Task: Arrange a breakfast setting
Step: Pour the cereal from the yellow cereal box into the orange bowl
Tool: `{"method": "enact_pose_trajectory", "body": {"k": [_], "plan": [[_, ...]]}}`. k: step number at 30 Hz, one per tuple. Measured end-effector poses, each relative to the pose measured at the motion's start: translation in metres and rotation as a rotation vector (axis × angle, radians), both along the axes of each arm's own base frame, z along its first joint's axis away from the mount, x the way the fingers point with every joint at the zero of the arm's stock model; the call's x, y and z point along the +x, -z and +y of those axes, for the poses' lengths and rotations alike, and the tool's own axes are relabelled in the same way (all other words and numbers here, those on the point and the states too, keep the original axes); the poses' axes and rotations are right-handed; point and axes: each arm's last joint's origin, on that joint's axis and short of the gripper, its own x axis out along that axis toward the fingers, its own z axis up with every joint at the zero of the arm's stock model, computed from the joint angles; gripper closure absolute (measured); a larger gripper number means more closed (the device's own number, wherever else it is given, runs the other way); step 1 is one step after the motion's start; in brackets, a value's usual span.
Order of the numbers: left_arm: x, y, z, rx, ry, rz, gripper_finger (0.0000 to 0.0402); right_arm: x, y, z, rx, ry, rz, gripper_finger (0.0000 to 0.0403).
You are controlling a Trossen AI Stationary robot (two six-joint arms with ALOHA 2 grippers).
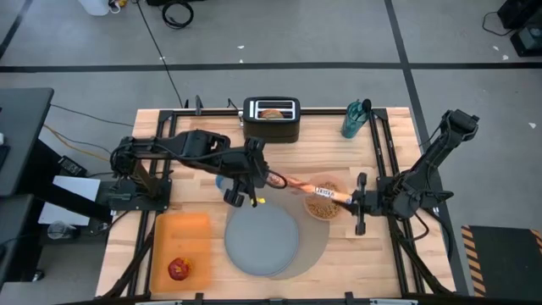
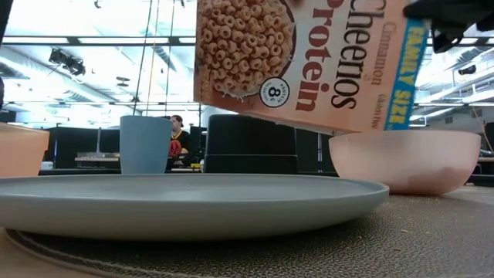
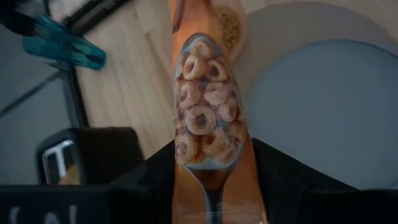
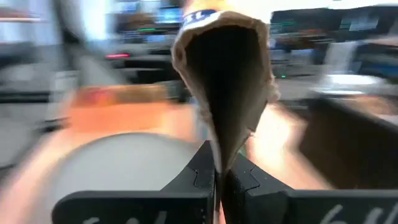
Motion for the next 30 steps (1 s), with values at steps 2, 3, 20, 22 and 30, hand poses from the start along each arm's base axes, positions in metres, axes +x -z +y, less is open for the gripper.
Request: {"method": "enact_pose_trajectory", "body": {"k": [2, 3, 20, 22, 30], "plan": [[0.0007, -0.0007, 0.0003, 0.010, -0.006, -0.010, 0.0221, -0.0014, 0.0009, -0.0014, 0.007, 0.062, -0.004, 0.0390], [0.0002, -0.0002, 0.0007, 0.004, -0.001, -0.002, 0.0221, -0.0008, 0.0004, 0.0004, 0.018, -0.002, -0.001, 0.0390], [-0.0002, -0.0005, 0.0005, -0.003, 0.005, -0.001, 0.0221, 0.0004, -0.0014, 0.0023, 0.001, -0.082, -0.001, 0.0390], [-0.0004, -0.0005, 0.0001, 0.002, -0.001, -0.001, 0.0221, 0.0002, -0.0008, -0.0001, -0.013, -0.001, -0.003, 0.0390], [-0.0002, -0.0006, 0.0008, 0.007, -0.002, -0.004, 0.0221, 0.0007, 0.0002, 0.0000, 0.007, -0.021, 0.001, 0.0390]]}}
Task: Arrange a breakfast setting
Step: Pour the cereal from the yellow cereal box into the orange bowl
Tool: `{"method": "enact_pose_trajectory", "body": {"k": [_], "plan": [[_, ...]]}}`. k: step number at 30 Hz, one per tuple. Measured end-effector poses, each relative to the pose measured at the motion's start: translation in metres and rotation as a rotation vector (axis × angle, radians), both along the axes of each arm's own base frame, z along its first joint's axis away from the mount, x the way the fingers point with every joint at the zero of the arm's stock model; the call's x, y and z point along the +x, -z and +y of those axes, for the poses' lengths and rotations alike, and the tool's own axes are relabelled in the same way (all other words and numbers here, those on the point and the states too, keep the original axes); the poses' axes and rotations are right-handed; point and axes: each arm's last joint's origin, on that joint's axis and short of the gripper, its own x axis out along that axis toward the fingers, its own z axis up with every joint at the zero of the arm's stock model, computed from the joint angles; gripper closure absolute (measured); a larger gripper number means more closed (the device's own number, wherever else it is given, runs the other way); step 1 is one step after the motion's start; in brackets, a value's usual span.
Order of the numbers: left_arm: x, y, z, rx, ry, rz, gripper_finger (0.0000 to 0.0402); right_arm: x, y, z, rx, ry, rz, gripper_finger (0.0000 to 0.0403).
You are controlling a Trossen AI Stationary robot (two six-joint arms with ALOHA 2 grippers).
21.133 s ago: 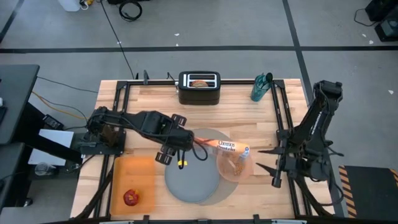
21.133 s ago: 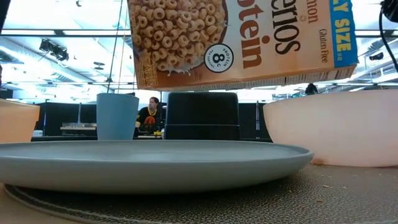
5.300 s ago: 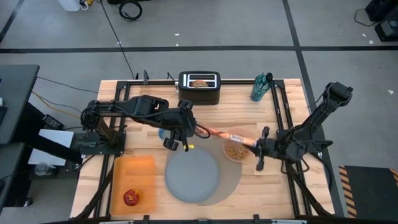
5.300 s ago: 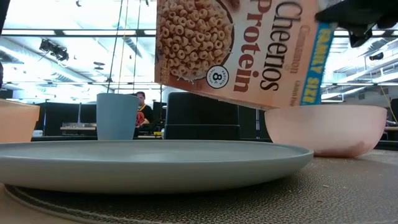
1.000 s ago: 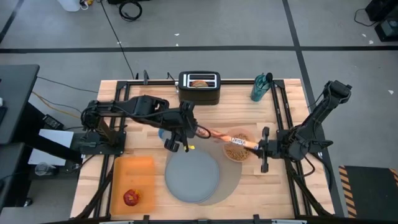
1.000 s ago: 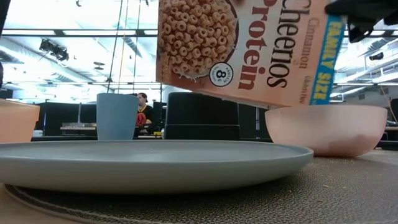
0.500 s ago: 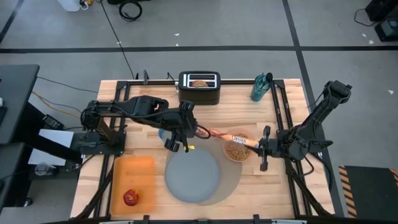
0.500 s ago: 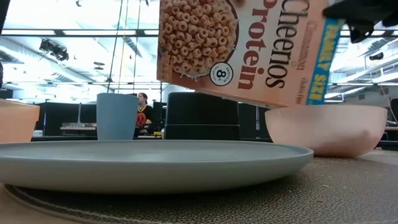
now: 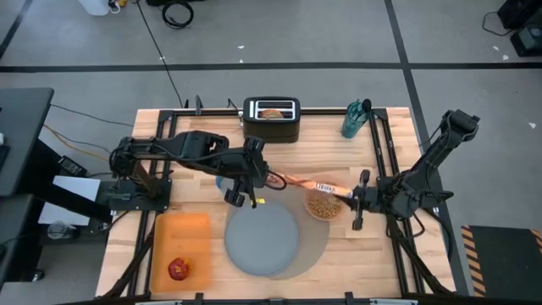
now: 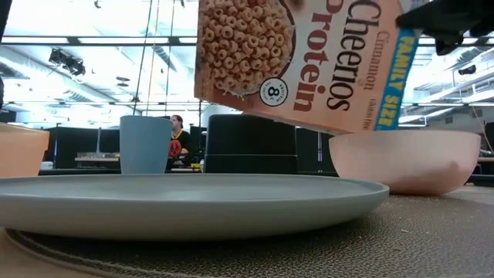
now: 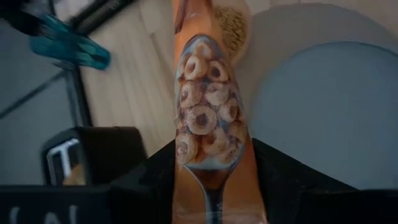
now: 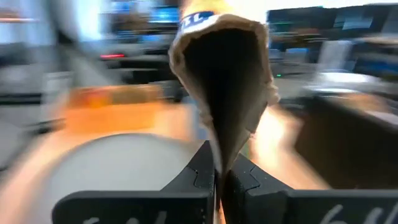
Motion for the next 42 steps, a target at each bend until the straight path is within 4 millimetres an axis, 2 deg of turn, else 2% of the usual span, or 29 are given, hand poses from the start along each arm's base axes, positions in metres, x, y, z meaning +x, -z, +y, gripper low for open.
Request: {"method": "enact_pose_trajectory", "body": {"k": [1, 4, 7, 9, 11, 14, 17, 18, 20, 26, 33, 38, 42], "plan": [[0.000, 0.000, 0.000, -0.007, 0.007, 0.007, 0.0221, 0.001, -0.001, 0.001, -0.001, -0.055, 0.002, 0.0390], [0.000, 0.000, 0.000, 0.006, -0.005, -0.002, 0.0221, 0.000, -0.001, -0.002, -0.015, 0.061, -0.007, 0.0391], [-0.001, 0.001, 0.000, -0.009, 0.006, 0.013, 0.0221, 0.002, -0.001, 0.000, -0.013, -0.049, -0.001, 0.0391], [0.000, 0.000, 0.000, 0.005, -0.003, 0.003, 0.0221, 0.001, -0.001, -0.002, -0.017, 0.037, -0.006, 0.0391], [-0.001, 0.000, 0.000, -0.003, 0.003, 0.006, 0.0221, 0.002, -0.002, 0.000, -0.010, -0.045, -0.004, 0.0391], [0.000, 0.000, 0.000, 0.008, 0.000, 0.002, 0.0221, 0.001, -0.001, -0.003, -0.029, 0.043, -0.006, 0.0391], [-0.001, 0.000, 0.000, 0.009, 0.021, 0.008, 0.0221, 0.003, -0.003, 0.001, -0.034, -0.066, -0.012, 0.0390], [-0.001, 0.000, 0.000, 0.022, 0.017, 0.012, 0.0221, 0.002, -0.003, 0.000, -0.046, -0.025, -0.012, 0.0390], [-0.002, -0.005, 0.002, 0.039, 0.001, -0.007, 0.0221, 0.001, -0.004, -0.003, -0.052, 0.063, -0.021, 0.0390], [-0.008, -0.027, 0.003, 0.009, 0.021, -0.089, 0.0221, 0.001, -0.016, -0.001, -0.081, 0.014, -0.086, 0.0390], [-0.008, -0.028, 0.004, 0.012, 0.020, -0.091, 0.0221, 0.000, -0.018, -0.003, -0.101, 0.067, -0.089, 0.0390], [-0.009, -0.031, 0.014, 0.027, 0.016, -0.094, 0.0221, -0.001, -0.024, -0.004, -0.088, 0.043, -0.122, 0.0390], [-0.014, -0.051, 0.021, 0.015, 0.032, -0.180, 0.0221, -0.001, -0.030, -0.006, -0.091, 0.067, -0.155, 0.0390]]}}
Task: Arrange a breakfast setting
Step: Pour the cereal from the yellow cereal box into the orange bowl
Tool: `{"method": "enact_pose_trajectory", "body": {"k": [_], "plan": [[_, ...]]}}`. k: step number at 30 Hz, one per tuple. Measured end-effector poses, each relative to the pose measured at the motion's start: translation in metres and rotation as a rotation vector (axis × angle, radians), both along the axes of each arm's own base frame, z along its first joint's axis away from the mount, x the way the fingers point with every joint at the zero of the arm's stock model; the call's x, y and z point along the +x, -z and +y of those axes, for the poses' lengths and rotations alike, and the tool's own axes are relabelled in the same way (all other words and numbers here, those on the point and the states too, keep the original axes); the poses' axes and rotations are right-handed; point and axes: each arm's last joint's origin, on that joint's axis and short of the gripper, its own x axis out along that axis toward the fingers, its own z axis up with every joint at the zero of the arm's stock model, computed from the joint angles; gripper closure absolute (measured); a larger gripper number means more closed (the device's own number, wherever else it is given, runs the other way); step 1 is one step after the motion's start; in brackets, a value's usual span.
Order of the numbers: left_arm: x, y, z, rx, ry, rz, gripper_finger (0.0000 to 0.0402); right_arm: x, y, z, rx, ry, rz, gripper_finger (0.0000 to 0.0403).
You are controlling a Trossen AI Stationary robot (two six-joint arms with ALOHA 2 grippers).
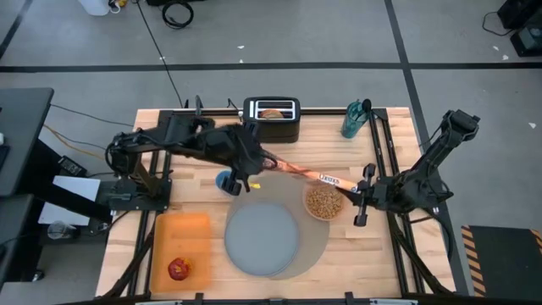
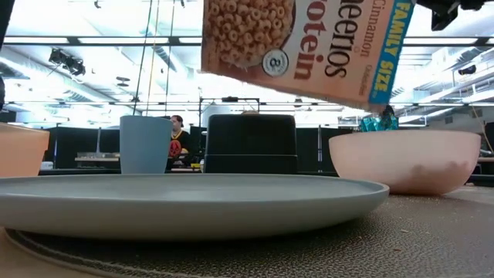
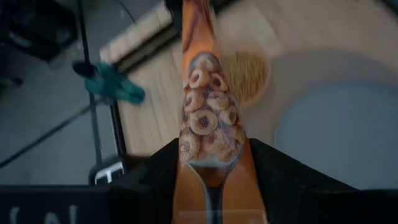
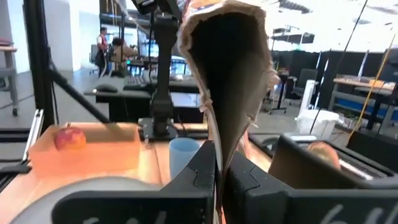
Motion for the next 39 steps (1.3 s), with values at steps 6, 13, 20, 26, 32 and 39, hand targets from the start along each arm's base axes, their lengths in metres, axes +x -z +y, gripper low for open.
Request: {"method": "enact_pose_trajectory", "body": {"k": [6, 13, 20, 26, 32, 39], "plan": [[-0.005, -0.017, 0.002, -0.060, 0.020, -0.084, 0.0221, 0.000, -0.004, 0.000, -0.006, -0.035, -0.029, 0.0389], [0.008, -0.008, -0.002, -0.049, 0.044, -0.057, 0.0221, 0.004, 0.006, 0.005, 0.016, -0.055, 0.007, 0.0388], [0.016, -0.006, -0.001, -0.050, 0.063, -0.076, 0.0221, 0.005, 0.019, 0.008, 0.054, 0.005, 0.067, 0.0388], [0.020, -0.002, -0.002, -0.047, 0.074, -0.061, 0.0229, 0.004, 0.023, 0.012, 0.043, -0.032, 0.091, 0.0389], [0.025, 0.005, -0.002, -0.039, 0.069, -0.031, 0.0231, 0.002, 0.023, 0.013, 0.042, -0.021, 0.096, 0.0389], [0.030, 0.011, -0.001, -0.016, 0.062, 0.002, 0.0232, 0.001, 0.026, 0.014, 0.042, 0.000, 0.106, 0.0389]]}}
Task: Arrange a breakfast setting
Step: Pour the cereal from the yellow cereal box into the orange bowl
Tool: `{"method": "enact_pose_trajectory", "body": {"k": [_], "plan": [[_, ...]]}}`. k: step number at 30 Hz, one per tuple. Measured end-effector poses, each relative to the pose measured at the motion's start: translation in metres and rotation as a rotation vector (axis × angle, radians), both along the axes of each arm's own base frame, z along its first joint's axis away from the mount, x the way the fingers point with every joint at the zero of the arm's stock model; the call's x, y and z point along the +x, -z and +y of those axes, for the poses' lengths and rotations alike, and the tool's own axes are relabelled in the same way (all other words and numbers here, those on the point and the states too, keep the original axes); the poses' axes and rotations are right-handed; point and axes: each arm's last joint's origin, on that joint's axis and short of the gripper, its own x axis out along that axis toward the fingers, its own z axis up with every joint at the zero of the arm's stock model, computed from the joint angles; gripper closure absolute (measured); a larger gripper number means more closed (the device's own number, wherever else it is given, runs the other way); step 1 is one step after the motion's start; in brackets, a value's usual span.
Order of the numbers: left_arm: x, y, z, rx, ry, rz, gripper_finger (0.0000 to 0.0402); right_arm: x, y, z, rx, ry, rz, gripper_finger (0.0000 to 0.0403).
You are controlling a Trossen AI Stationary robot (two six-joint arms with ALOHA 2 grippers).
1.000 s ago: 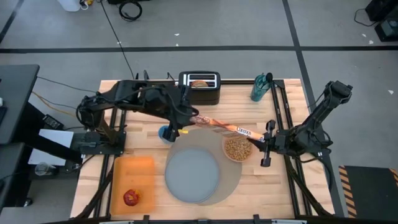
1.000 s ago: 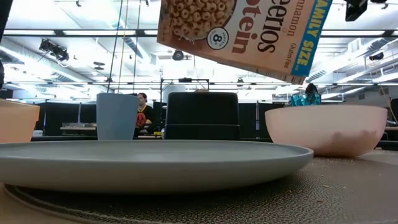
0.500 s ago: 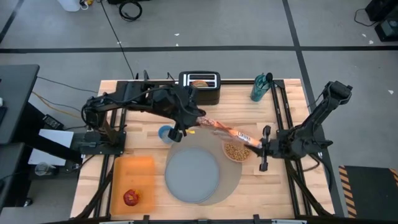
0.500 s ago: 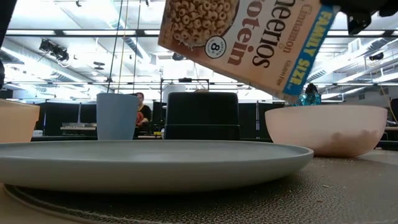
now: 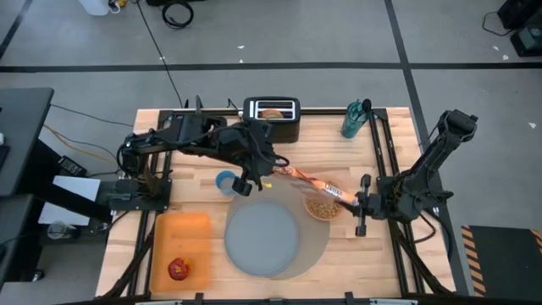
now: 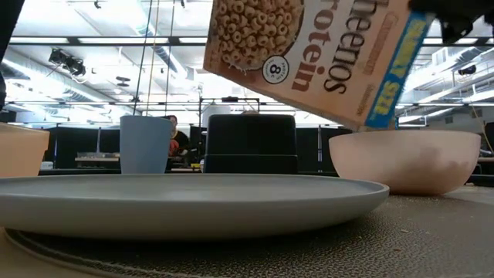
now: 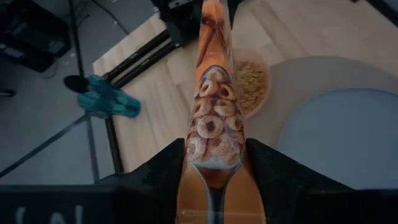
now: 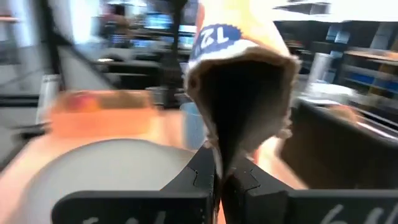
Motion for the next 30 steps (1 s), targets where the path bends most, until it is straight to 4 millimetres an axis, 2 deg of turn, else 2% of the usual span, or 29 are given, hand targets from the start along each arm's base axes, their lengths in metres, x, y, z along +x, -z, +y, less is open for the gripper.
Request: {"method": "enact_pose_trajectory", "body": {"k": [3, 6, 9, 10, 12, 15, 18, 20, 23, 25, 28, 30], "plan": [[-0.0007, -0.0010, 0.0001, -0.010, 0.016, -0.003, 0.0232, 0.0009, -0.0013, 0.0032, 0.006, -0.114, -0.003, 0.0389], [0.0001, -0.0001, 0.0008, 0.000, 0.000, -0.001, 0.0232, -0.0006, 0.0000, -0.0009, -0.008, 0.045, 0.002, 0.0389], [-0.0004, -0.0004, 0.0014, -0.015, 0.010, 0.000, 0.0232, 0.0008, -0.0017, 0.0033, 0.006, -0.114, -0.005, 0.0389], [0.0001, 0.0005, 0.0010, -0.014, 0.010, 0.005, 0.0232, 0.0008, -0.0017, 0.0030, 0.003, -0.104, -0.004, 0.0390], [-0.0002, 0.0004, 0.0008, -0.002, -0.001, 0.004, 0.0233, -0.0005, -0.0006, -0.0002, -0.007, 0.023, 0.000, 0.0390], [-0.0004, -0.0004, 0.0016, -0.011, 0.008, 0.000, 0.0233, -0.0001, -0.0014, 0.0025, 0.001, -0.069, -0.003, 0.0390], [0.0003, 0.0003, 0.0010, -0.001, 0.001, 0.000, 0.0233, -0.0011, -0.0006, 0.0004, -0.005, 0.017, 0.000, 0.0390], [-0.0004, -0.0005, 0.0009, -0.008, 0.009, -0.002, 0.0233, -0.0001, -0.0011, 0.0027, 0.003, -0.075, -0.001, 0.0390], [0.0008, 0.0004, 0.0010, -0.003, 0.003, -0.001, 0.0233, -0.0007, 0.0004, 0.0007, -0.002, -0.001, 0.006, 0.0390], [0.0000, -0.0001, 0.0009, -0.006, 0.008, -0.001, 0.0233, 0.0003, -0.0001, 0.0020, 0.006, -0.065, 0.004, 0.0390], [0.0004, 0.0003, 0.0009, -0.006, 0.002, 0.000, 0.0233, 0.0002, 0.0005, 0.0004, -0.004, -0.014, 0.008, 0.0390], [-0.0002, 0.0000, 0.0010, -0.009, 0.004, 0.001, 0.0233, 0.0010, 0.0000, 0.0015, -0.005, -0.066, 0.007, 0.0390]]}}
